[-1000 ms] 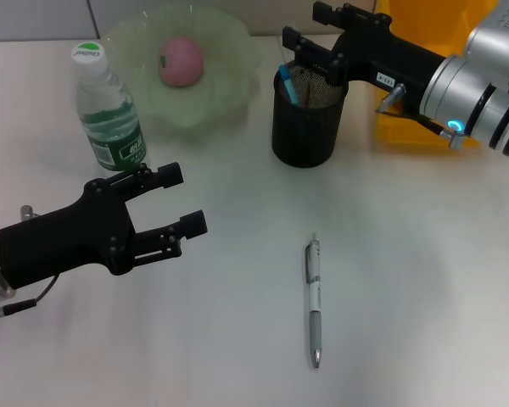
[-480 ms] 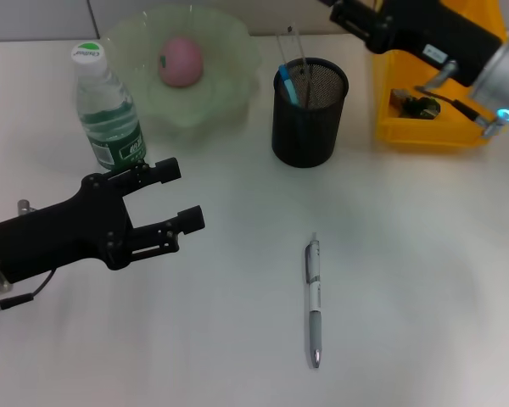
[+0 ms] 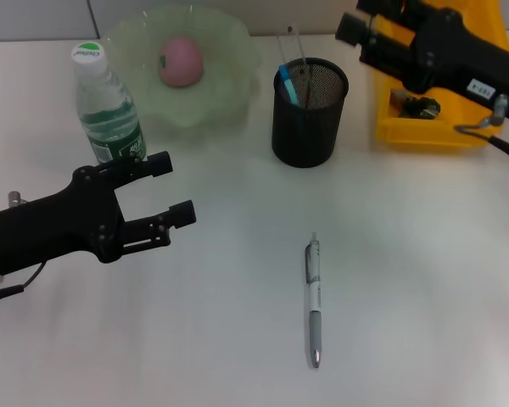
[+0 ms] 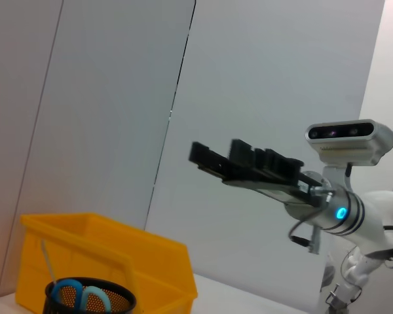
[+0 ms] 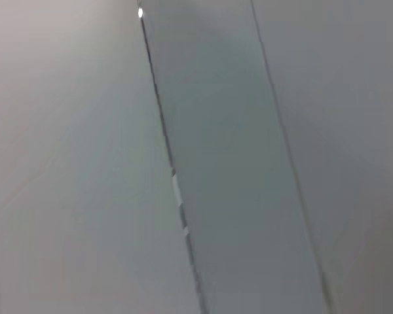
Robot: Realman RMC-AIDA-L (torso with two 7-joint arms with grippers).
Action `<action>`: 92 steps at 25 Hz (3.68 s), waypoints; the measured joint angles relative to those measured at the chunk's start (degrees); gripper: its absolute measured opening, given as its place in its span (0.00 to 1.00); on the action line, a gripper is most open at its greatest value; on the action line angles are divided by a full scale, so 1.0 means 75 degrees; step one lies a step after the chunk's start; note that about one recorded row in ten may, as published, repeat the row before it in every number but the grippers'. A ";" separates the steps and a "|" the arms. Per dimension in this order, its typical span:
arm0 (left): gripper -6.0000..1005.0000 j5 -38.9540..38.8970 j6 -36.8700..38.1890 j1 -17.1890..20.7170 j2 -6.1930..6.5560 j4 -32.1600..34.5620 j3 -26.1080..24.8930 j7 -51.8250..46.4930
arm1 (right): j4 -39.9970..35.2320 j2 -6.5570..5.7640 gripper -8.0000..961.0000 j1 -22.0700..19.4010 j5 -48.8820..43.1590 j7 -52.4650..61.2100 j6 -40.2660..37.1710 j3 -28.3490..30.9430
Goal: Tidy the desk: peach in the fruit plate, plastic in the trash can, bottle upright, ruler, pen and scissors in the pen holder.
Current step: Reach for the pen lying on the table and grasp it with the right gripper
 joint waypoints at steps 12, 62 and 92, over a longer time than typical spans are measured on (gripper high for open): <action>0.83 0.0004 -0.0079 -0.0002 0.0021 0.0103 -0.0012 0.0086 | -0.2228 -0.0059 0.63 0.0084 -0.4215 0.3934 -0.0213 -0.0018; 0.83 -0.0058 -0.0455 0.0092 -0.0134 0.0064 -0.0077 0.0296 | -0.1728 0.0241 0.63 0.4631 -0.9023 1.0954 -0.0407 -0.4909; 0.83 -0.0042 -0.0567 0.0186 -0.0169 0.0072 -0.0293 0.0248 | -0.0915 0.0239 0.63 0.4898 -0.8237 1.2311 0.0314 -0.6199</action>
